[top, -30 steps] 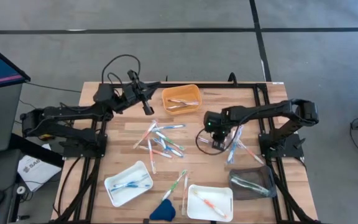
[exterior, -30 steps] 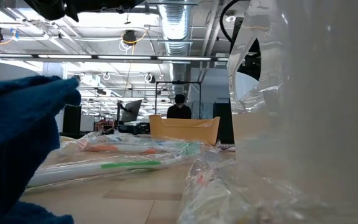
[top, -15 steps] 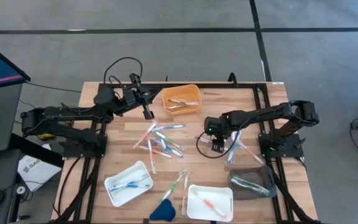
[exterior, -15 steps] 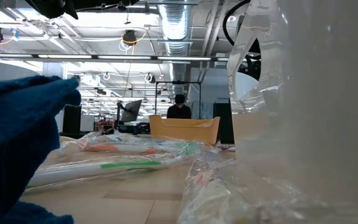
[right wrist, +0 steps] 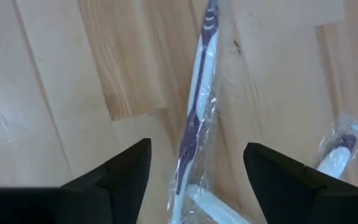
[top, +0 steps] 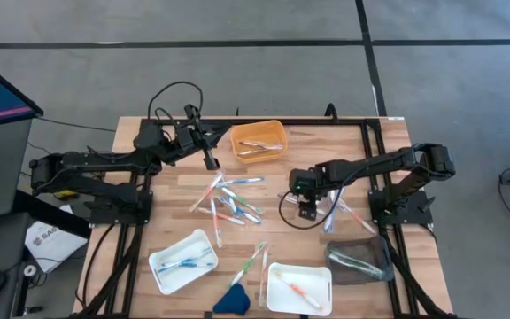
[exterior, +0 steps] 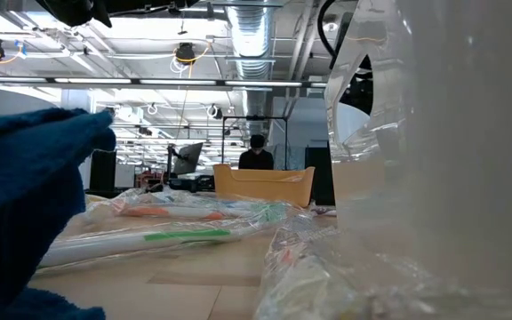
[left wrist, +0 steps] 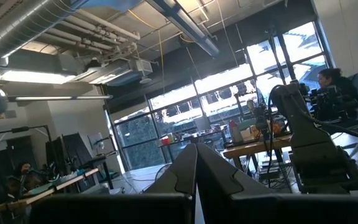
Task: Pick & Place Toothbrushes
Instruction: Put the purple toothbrush into the yellow bin
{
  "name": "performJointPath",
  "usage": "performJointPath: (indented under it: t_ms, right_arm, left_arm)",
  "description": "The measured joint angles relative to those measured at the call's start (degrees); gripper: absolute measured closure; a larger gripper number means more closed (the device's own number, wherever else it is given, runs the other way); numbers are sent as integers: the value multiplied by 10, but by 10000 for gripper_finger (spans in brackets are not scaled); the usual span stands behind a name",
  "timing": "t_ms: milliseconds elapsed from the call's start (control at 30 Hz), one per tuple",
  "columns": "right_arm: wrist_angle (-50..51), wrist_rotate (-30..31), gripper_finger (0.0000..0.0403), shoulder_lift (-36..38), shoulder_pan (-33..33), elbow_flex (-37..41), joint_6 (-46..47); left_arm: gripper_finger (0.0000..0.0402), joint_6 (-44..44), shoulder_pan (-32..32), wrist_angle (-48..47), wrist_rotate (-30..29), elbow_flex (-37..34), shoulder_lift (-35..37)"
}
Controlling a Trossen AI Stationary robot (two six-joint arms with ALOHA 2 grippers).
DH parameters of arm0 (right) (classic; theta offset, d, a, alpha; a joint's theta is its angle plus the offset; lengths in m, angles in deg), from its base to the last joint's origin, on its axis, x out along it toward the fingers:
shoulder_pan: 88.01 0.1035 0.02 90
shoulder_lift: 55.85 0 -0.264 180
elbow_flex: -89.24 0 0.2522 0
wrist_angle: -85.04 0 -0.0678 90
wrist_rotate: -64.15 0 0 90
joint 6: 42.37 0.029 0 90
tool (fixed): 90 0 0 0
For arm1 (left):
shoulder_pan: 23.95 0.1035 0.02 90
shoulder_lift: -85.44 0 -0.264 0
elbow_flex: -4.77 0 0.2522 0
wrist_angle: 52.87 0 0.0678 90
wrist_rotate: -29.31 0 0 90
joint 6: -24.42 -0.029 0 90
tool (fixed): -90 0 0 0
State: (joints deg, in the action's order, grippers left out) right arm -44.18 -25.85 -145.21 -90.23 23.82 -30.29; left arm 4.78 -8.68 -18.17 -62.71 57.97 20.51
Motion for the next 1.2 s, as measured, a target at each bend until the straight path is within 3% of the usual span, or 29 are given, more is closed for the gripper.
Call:
performJointPath:
  t_ms: [667, 900, 1200]
  right_arm:
    - [-45, 2, 154, 0, -1, 42, 5]
    - [-43, 43, 154, 0, -1, 42, 6]
    - [-62, 46, 154, 0, 1, 51, 15]
  left_arm:
    - [401, 0, 0, 0, 0, 0, 0]
    - [401, 0, 0, 0, 0, 0, 0]
    - [401, 6, 0, 0, 0, 0, 0]
